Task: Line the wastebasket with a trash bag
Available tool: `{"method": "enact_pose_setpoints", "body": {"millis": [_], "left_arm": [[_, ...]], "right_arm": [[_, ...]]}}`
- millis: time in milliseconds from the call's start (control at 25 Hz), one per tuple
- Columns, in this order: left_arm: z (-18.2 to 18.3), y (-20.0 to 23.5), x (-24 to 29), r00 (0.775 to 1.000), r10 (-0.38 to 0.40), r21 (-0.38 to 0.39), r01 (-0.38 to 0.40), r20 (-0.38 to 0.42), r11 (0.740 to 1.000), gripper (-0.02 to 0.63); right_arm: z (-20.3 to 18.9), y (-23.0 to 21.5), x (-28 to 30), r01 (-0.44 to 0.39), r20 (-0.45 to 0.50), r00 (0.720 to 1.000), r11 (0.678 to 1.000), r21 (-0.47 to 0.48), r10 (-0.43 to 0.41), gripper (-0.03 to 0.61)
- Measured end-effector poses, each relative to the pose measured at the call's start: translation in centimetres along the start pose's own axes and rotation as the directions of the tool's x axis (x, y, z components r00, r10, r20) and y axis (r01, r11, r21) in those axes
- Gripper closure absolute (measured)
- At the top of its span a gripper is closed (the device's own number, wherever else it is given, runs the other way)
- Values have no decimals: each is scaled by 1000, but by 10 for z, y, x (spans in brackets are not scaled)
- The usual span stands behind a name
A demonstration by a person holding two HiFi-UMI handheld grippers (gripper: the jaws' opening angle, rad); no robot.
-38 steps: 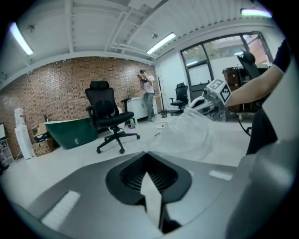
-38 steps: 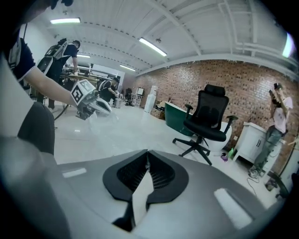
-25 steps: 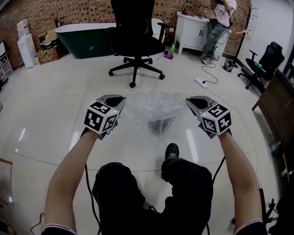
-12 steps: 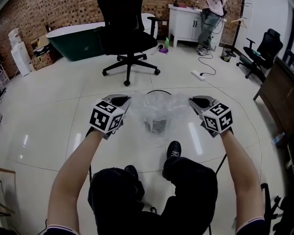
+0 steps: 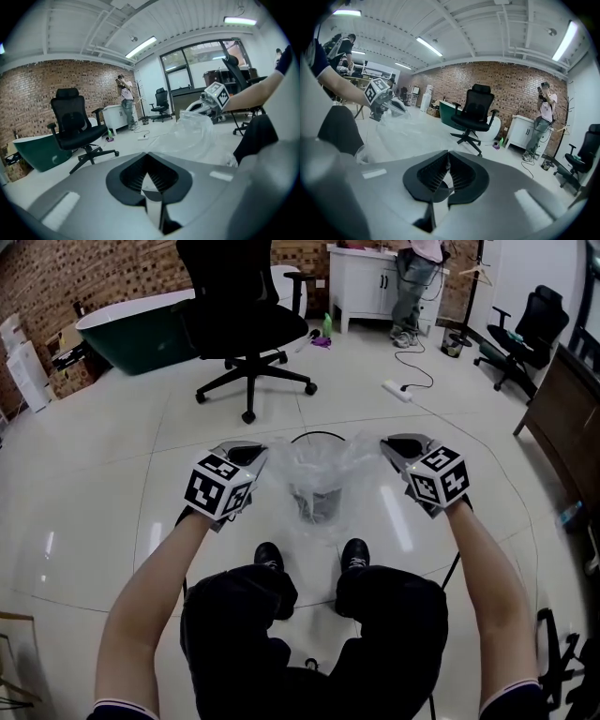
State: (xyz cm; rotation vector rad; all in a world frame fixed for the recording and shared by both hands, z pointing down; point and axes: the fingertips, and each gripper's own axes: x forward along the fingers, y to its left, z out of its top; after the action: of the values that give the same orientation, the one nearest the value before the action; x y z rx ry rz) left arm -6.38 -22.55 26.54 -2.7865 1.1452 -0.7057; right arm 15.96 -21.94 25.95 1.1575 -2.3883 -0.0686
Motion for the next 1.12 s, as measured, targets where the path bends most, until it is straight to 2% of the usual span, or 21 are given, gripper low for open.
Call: {"method": "enact_pose_setpoints", "body": {"millis": [640,1120], "left_arm": [[-20,62,84,996,-52,3,53,-66,999,603],[-48,82,150,990,-74,-52,68,-117,996,603]], "right_arm": [[-11,-59,70,81,-41,996,994,70,-79,575],[-50,-97,114,115,-126,987,990,85,-104,575]]}}
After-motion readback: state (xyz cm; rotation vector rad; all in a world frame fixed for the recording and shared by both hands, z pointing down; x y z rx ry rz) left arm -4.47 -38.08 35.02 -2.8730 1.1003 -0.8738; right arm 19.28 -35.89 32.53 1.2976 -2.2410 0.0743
